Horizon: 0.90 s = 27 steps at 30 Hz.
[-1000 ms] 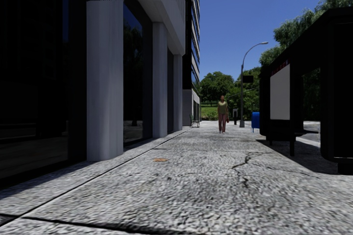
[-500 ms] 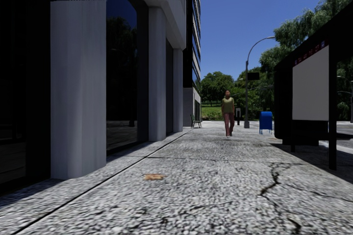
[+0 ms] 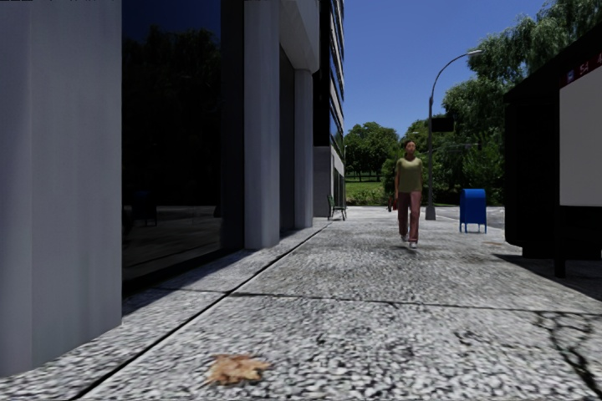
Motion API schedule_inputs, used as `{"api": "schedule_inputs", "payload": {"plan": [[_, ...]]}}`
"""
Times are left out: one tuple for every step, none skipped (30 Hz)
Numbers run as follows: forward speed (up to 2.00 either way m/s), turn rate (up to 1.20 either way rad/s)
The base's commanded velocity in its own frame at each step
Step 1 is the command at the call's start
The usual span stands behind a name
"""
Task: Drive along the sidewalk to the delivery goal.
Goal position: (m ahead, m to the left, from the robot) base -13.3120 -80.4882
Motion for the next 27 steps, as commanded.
{"api": "schedule_inputs", "payload": {"plan": [[2.0, 0.0], [2.0, 0.0], [2.0, 0.0], [2.0, 0.0], [2.0, -0.08], [2.0, -0.08], [2.0, -0.18], [2.0, -0.21], [2.0, -0.22], [2.0, -0.22], [2.0, -0.22], [2.0, -0.22], [2.0, -0.23], [2.0, -0.23], [2.0, -0.23], [2.0, -0.23], [2.0, -0.23], [2.0, -0.23], [2.0, -0.23], [2.0, -0.23], [2.0, -0.23], [2.0, -0.23], [2.0, -0.23], [2.0, -0.23], [2.0, -0.23], [2.0, -0.23], [2.0, -0.23]]}}
